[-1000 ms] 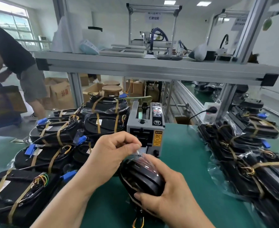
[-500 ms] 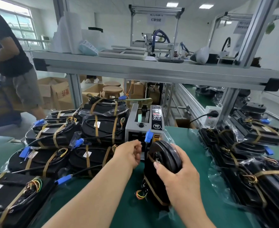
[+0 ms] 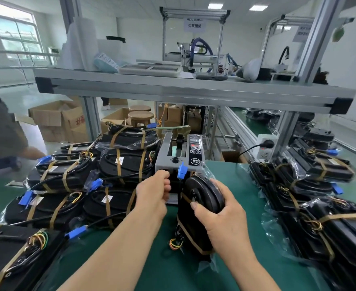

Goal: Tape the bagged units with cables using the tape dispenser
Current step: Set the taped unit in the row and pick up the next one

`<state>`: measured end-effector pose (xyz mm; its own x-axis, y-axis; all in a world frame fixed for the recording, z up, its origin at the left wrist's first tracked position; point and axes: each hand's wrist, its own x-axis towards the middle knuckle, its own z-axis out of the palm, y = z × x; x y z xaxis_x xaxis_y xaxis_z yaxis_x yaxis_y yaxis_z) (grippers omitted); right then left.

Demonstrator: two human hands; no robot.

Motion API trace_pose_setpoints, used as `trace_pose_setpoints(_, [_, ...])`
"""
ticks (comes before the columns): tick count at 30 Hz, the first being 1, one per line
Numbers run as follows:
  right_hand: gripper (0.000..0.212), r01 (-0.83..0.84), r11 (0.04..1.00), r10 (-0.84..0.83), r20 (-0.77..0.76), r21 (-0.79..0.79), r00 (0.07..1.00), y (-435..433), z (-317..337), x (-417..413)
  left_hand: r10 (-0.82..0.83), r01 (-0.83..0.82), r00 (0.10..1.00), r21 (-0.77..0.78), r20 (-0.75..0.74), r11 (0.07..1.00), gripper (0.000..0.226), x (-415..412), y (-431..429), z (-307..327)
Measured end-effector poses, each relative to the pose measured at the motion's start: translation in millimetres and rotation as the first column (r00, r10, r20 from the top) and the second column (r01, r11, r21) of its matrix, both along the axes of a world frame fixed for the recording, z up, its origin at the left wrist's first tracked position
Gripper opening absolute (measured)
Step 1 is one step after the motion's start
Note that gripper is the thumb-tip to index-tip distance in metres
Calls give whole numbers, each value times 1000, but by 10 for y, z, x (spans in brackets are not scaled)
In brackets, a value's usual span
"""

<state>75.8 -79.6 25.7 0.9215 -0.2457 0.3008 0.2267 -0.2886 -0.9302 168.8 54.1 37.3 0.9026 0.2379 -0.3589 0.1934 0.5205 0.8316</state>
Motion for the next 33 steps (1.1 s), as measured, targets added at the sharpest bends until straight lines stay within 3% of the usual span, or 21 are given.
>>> trace_pose_setpoints(3, [53,-16,1000,17,19,-21,1000,26,1,-19,-237,206,951,163,200,965,24,-244,206,162])
trace_pose_setpoints(6, [58,-32,996,37,55,-89,998,92,-3,-65,-493,381,819,364,295,850,29,-462,322,326])
trace_pose_setpoints(10, [69,-57,988,68,74,-143,995,151,20,-118,-634,400,741,614,220,681,28,-572,333,493])
trace_pose_setpoints(14, [72,-58,985,74,92,-164,993,170,26,-134,-665,404,732,691,148,599,23,-587,313,541])
trace_pose_setpoints(29, [67,-52,978,79,131,-203,988,202,-22,-117,-597,351,789,694,143,629,15,-597,248,507])
trace_pose_setpoints(33, [64,-48,978,76,133,-204,988,208,-34,-119,-555,326,816,663,163,674,17,-618,219,485])
